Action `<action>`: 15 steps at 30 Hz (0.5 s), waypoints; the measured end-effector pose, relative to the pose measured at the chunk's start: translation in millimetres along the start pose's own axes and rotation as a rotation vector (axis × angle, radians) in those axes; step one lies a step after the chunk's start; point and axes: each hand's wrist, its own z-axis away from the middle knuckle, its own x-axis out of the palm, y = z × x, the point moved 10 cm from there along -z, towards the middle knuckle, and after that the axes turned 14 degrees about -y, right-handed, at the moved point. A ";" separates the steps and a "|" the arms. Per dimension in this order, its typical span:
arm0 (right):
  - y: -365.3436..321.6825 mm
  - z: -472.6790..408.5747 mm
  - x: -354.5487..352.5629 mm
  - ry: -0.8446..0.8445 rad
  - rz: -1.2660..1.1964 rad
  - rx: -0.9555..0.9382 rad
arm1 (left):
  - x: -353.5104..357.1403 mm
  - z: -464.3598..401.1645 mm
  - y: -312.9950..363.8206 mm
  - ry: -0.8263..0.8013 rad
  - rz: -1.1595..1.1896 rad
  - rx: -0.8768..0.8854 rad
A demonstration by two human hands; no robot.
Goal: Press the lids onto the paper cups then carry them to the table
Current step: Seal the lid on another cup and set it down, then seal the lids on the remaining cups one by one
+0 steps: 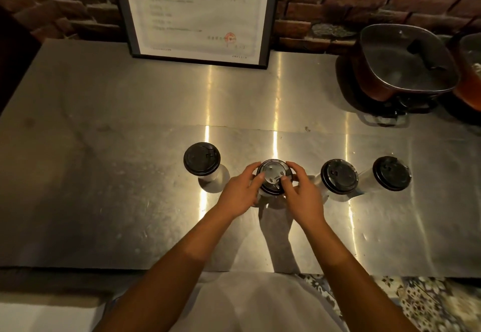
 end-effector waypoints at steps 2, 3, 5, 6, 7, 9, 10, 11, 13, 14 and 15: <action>-3.2 1.6 -9.9 0.047 0.161 0.055 | -1.7 8.1 1.3 -0.004 -0.108 0.020; -7.1 3.8 -15.3 0.083 0.209 0.075 | -7.0 15.7 2.9 0.008 -0.139 0.030; -21.7 10.4 -26.9 0.161 0.232 0.032 | -19.3 35.3 10.6 0.047 -0.110 0.076; -35.1 13.8 -30.2 0.198 0.233 -0.027 | -29.3 48.1 15.6 0.069 -0.060 0.119; -47.6 17.2 -36.3 0.229 0.220 -0.089 | -37.7 59.2 22.8 0.095 -0.003 0.166; -81.8 22.4 -30.1 0.240 0.143 -0.218 | -71.4 89.0 26.9 0.208 0.094 0.236; -95.0 25.2 -29.2 0.236 0.096 -0.273 | -85.7 98.0 27.9 0.282 0.122 0.252; -113.4 27.5 -18.0 0.213 0.058 -0.326 | -106.5 109.7 20.2 0.380 0.137 0.249; -134.3 25.0 0.2 0.146 0.029 -0.355 | -136.8 116.4 4.5 0.523 0.147 0.218; -142.2 19.8 17.9 0.070 0.011 -0.333 | -151.7 118.9 -9.6 0.578 0.147 0.185; -143.9 12.0 36.4 -0.026 -0.026 -0.282 | -162.6 117.5 -22.4 0.605 0.149 0.157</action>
